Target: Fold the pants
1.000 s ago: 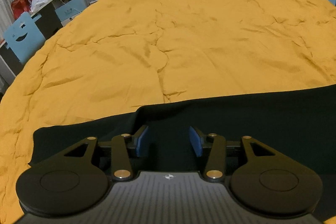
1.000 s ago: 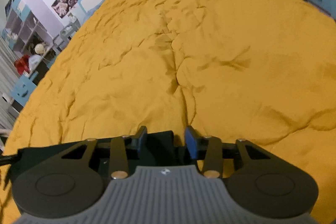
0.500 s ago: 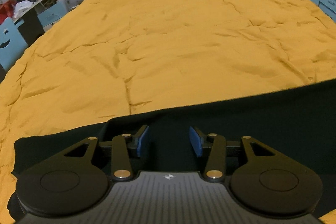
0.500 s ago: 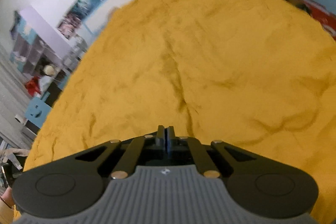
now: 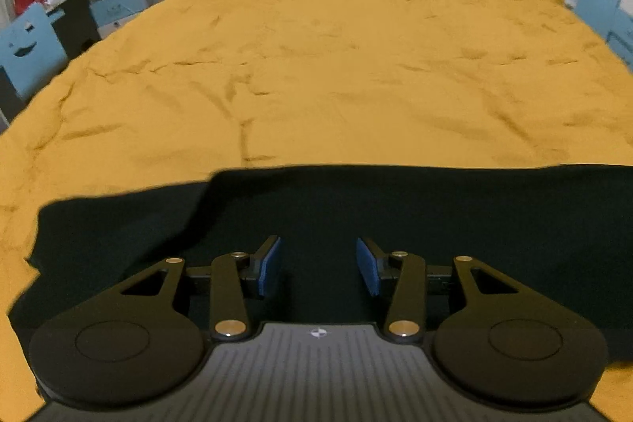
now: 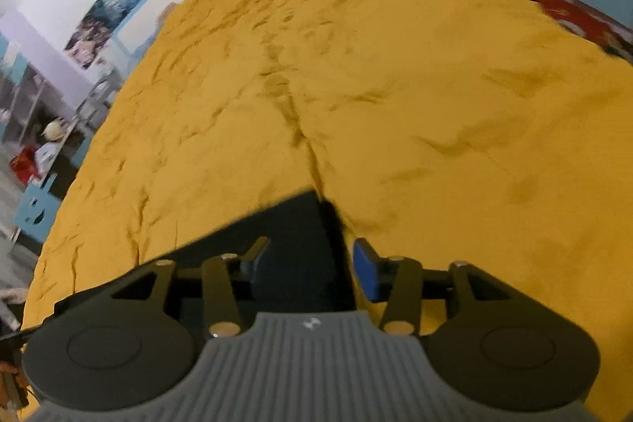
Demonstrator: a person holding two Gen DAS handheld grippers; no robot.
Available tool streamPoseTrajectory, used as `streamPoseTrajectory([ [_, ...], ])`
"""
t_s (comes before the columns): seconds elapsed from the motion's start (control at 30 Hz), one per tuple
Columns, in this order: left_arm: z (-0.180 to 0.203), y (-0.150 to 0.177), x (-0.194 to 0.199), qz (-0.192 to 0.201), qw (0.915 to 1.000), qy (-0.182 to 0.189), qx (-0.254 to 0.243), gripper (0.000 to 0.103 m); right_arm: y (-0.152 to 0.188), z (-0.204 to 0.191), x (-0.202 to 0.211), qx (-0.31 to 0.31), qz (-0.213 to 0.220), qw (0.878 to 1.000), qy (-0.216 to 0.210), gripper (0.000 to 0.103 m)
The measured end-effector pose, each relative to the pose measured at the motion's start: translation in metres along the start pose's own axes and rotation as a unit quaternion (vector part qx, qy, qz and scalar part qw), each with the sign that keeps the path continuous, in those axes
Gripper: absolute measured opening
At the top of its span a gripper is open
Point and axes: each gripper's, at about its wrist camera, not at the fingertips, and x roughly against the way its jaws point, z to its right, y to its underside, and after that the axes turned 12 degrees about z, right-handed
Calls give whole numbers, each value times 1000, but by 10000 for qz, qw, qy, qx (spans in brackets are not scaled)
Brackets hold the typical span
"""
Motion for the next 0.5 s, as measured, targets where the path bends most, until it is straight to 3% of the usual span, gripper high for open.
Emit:
streamPoseTrajectory([
  [0.07,12,5,18,29,9996,238,129,51,16,8,23,-306,24,9994,143,58],
  [0.2,41,15,50,101,9942,916,563,51,49,30,48,-1352,-10,9908,38,59],
  [0.37,83,35,86,126,9735,1987,1124,51,76,33,53,-1826,110,9830,-147,59],
  [0.5,115,55,86,-130,9608,2350,1462,51,82,29,52,-1829,226,9827,-198,57],
])
